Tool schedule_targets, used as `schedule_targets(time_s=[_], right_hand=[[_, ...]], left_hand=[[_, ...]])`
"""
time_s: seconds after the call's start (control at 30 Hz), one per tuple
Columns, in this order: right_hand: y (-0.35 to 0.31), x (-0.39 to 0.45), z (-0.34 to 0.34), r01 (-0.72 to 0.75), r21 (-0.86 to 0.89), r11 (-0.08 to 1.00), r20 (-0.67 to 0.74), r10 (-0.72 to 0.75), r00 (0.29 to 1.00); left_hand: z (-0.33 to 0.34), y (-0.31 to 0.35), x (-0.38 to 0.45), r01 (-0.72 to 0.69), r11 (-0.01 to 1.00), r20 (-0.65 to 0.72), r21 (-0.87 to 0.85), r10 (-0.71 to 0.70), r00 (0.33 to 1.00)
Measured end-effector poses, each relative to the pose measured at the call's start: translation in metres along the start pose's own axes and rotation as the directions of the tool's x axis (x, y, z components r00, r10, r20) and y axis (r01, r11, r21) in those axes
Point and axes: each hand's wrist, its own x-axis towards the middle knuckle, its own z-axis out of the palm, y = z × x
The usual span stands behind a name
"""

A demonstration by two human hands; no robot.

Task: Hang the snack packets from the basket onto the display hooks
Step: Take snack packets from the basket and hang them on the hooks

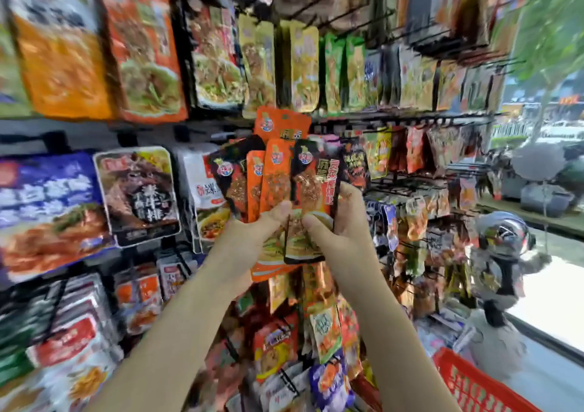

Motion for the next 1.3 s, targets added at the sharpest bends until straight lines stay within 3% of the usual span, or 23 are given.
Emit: schedule_targets(time_s=[0.17, 0.3, 0.4, 0.53, 0.63, 0.77, 0.97, 1.2, 1.3], right_hand=[[-0.053, 0.045, 0.045, 0.071, 0.124, 0.99, 0.008, -0.072, 0.997], [-0.077, 0.073, 0.076, 0.192, 0.118, 0.974, -0.042, -0.188, 0.981], [-0.087, 0.095, 0.089, 0.245, 0.181, 0.952, -0.077, -0.235, 0.969], [-0.096, 0.123, 0.098, 0.399, 0.076, 0.914, -0.022, -0.399, 0.917], [-0.106, 0.144, 0.107, 0.441, 0.015, 0.897, 0.042, -0.441, 0.896], [-0.114, 0.171, 0.115, 0.498, -0.013, 0.867, 0.081, -0.495, 0.865], [-0.115, 0.201, 0.108, 0.471, 0.001, 0.882, 0.072, -0.47, 0.88], [-0.116, 0.212, 0.103, 0.431, -0.037, 0.901, 0.096, -0.426, 0.899], [-0.116, 0.216, 0.106, 0.392, -0.131, 0.911, 0.105, -0.38, 0.919]], left_hand=[[-0.046, 0.064, -0.003, -0.217, 0.975, -0.128, 0.055, 0.222, 0.966], [-0.069, 0.102, -0.006, -0.368, 0.907, -0.292, 0.205, 0.415, 0.862], [-0.086, 0.127, -0.017, -0.515, 0.817, -0.304, 0.258, 0.575, 0.759], [-0.117, 0.152, -0.02, -0.534, 0.79, -0.357, 0.302, 0.613, 0.705], [-0.127, 0.162, -0.015, -0.579, 0.754, -0.385, 0.311, 0.657, 0.648], [-0.124, 0.167, -0.006, -0.591, 0.752, -0.399, 0.291, 0.657, 0.639], [-0.103, 0.168, -0.001, -0.519, 0.794, -0.312, 0.316, 0.604, 0.734], [-0.105, 0.172, 0.016, -0.497, 0.82, -0.354, 0.286, 0.572, 0.74], [-0.107, 0.173, 0.016, -0.494, 0.815, -0.357, 0.305, 0.578, 0.734]])
